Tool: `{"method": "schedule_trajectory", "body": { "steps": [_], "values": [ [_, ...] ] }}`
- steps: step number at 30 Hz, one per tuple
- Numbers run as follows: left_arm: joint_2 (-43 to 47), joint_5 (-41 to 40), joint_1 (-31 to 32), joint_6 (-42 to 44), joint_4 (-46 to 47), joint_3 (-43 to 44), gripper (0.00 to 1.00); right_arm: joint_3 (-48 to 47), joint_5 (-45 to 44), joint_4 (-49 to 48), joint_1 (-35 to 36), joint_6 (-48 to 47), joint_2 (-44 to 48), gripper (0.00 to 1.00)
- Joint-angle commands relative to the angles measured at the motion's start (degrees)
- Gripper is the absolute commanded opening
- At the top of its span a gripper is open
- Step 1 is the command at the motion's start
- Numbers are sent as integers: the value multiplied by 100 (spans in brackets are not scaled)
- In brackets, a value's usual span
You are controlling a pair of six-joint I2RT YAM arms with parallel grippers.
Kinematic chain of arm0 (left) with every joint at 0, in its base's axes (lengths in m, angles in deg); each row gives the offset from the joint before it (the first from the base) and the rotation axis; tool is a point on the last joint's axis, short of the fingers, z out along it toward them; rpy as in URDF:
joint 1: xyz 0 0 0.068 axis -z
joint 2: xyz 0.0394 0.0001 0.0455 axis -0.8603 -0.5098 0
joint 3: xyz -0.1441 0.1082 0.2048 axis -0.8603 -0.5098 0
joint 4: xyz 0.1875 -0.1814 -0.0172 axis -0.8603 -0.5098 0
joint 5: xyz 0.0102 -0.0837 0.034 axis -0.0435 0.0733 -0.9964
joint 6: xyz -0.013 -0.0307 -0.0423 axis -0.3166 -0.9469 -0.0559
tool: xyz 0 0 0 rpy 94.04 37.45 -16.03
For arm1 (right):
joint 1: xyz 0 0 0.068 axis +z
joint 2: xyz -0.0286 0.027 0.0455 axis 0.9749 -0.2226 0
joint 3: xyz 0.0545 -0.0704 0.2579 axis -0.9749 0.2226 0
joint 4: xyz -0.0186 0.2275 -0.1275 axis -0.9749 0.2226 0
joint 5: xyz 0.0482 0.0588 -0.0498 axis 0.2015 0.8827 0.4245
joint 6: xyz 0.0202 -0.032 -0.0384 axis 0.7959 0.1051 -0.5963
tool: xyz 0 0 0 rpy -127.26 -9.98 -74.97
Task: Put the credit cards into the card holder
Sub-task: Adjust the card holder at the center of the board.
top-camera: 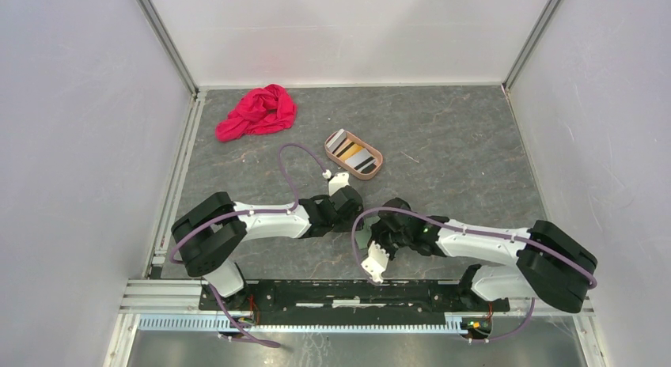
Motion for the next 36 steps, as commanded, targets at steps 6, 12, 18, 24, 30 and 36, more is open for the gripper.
{"method": "schedule_trajectory", "body": {
  "steps": [6,12,18,24,30,36],
  "values": [
    [336,-70,-22,-54,-304,-290,56,-313,500,1926,168,-60,-683,0],
    [1016,-159,-68,54,-414,-413,57,-537,508,2476,170,-200,-840,0],
    [1577,-337,-128,95,-560,-608,57,-826,494,2877,170,-174,-1094,0],
    [2117,-402,-159,113,-568,-837,57,-961,554,2826,155,187,-1079,18],
    [2502,-210,-159,293,-183,-1140,58,-1362,980,2740,-140,635,-481,52],
    [2951,-24,-159,529,228,-1421,59,-1690,1746,2961,-728,777,37,60]
  ]
}}
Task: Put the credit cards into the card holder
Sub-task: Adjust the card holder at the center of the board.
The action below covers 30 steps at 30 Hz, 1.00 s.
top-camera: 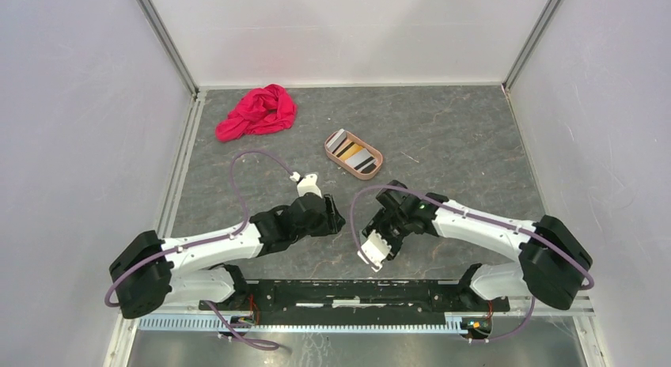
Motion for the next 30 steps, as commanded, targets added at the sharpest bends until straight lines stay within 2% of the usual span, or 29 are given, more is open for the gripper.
{"method": "schedule_trajectory", "body": {
  "steps": [1,7,9,10,13,15,21,30],
  "values": [
    [397,124,-19,456,620,-180,59,-200,890,544,-418,302,424,60],
    [421,577,-19,747,1247,-364,60,317,1555,501,-992,309,747,59],
    [327,823,-19,877,1464,-367,60,422,1918,387,-1138,571,848,54],
    [271,949,-19,925,1599,-387,60,444,2114,249,-1233,825,877,46],
    [66,1142,-17,951,1974,-442,58,410,2758,62,-1451,1352,764,10],
    [-62,1209,-17,926,2145,-457,56,401,2969,-34,-1458,1636,617,1],
    [-236,1310,-15,876,2322,-488,55,584,2461,-901,-1459,2468,420,0],
    [-236,1294,-19,884,2426,-582,55,583,1801,-688,-1382,2302,-199,0]
  ]
}}
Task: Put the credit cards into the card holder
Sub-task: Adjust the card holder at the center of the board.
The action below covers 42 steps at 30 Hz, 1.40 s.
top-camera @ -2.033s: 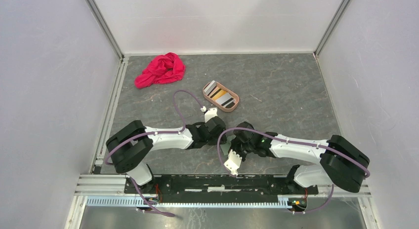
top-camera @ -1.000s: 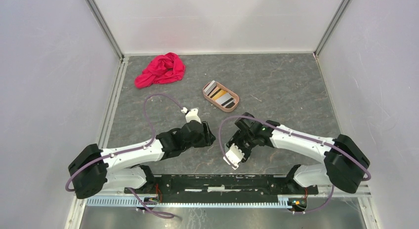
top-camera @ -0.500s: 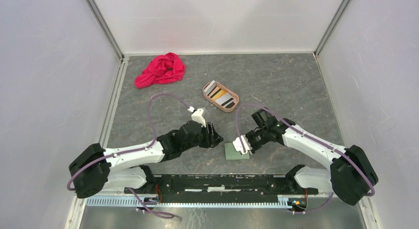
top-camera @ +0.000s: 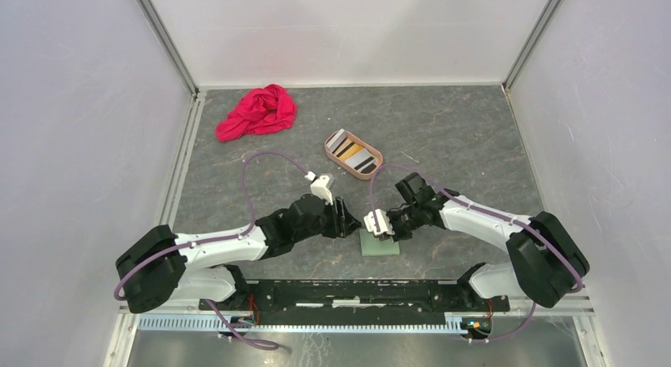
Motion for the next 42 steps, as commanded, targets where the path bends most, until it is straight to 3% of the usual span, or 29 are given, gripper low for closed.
{"method": "schedule_trajectory", "body": {
  "steps": [1,4,9,11,15,19,25,30,42],
  "values": [
    [29,61,-11,260,317,-96,55,38,-399,-31,62,48,-180,0],
    [97,61,-15,261,318,-144,55,-180,-337,237,34,-51,-167,0],
    [391,7,-13,269,341,-284,56,-868,613,1754,-400,-1196,332,5],
    [575,1,-19,246,509,-393,60,-910,645,1715,-842,-1040,548,13],
    [733,73,-27,-129,1157,-684,73,-727,899,1095,-2068,-177,1033,43],
    [230,23,-37,-742,784,-502,71,-586,1410,965,-2633,266,1334,63],
    [-443,-142,104,-1664,326,-205,54,-534,1433,837,-2773,593,1360,65],
    [-961,-443,543,-1893,-286,223,52,-561,1436,894,-2774,576,1294,64],
    [-1362,-598,824,-2047,-364,340,51,-544,1427,906,-2780,540,1327,64]
  ]
}}
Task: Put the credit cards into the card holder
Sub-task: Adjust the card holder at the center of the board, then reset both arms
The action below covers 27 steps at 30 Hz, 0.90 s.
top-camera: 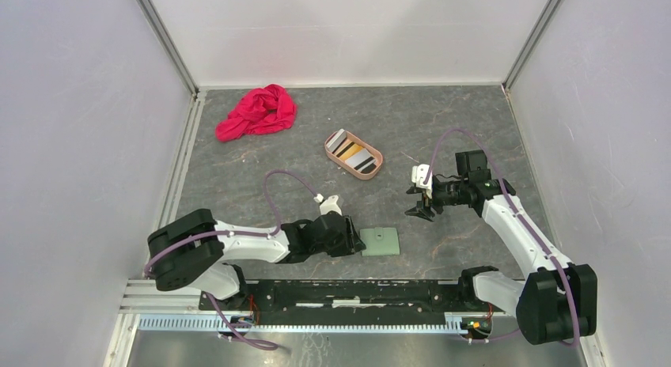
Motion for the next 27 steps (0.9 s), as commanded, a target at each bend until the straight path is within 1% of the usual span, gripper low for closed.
{"method": "schedule_trajectory", "body": {
  "steps": [1,12,21,24,27],
  "values": [
    [-83,-225,46,-229,-38,230,51,-5,107,-76,-31,45,11,64],
    [-225,-44,57,-199,419,184,51,3,89,-59,-27,11,-24,64],
    [-282,-90,56,-203,470,222,48,3,71,-62,-33,-13,-24,63],
    [-331,-120,49,-199,528,232,45,3,71,-60,-34,-10,-33,64],
    [-435,-109,54,-190,622,242,37,3,80,-54,-48,-22,-41,63]
  ]
}}
